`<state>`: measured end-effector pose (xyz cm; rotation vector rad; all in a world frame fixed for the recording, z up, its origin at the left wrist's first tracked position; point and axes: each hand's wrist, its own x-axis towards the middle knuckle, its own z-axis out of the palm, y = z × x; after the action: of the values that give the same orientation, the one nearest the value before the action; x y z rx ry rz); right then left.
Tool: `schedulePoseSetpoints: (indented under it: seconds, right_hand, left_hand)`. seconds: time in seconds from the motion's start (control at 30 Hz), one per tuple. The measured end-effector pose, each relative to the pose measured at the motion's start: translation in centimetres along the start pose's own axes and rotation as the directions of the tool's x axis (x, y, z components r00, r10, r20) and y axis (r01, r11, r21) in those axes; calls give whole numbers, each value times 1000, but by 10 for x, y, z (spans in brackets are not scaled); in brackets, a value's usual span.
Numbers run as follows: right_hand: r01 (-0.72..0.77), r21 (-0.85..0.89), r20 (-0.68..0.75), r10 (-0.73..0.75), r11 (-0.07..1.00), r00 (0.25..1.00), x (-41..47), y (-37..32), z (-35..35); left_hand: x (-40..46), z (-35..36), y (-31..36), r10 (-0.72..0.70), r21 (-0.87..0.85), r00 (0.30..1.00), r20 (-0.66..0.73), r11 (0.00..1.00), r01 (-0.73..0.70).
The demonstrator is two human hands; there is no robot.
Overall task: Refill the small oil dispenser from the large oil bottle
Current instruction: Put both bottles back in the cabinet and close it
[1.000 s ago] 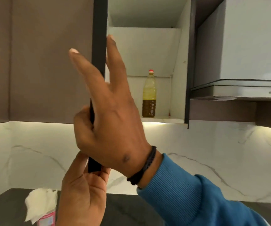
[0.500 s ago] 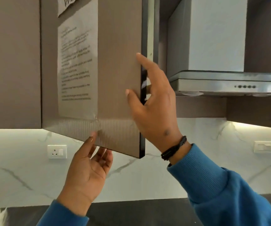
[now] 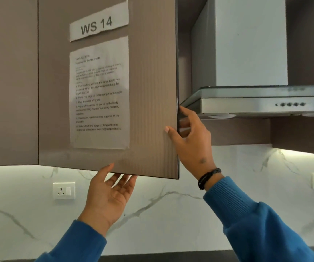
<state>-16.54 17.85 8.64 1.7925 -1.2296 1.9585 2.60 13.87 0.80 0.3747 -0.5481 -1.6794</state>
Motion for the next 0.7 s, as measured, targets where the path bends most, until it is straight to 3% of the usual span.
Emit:
schedulePoseSetpoints:
  seconds: [0.7]
  right_hand:
    - [-207,-131,57,215,970,975,39,69,27]
  left_hand:
    - [38,0,-6,14,170,998,-68,985,-2]
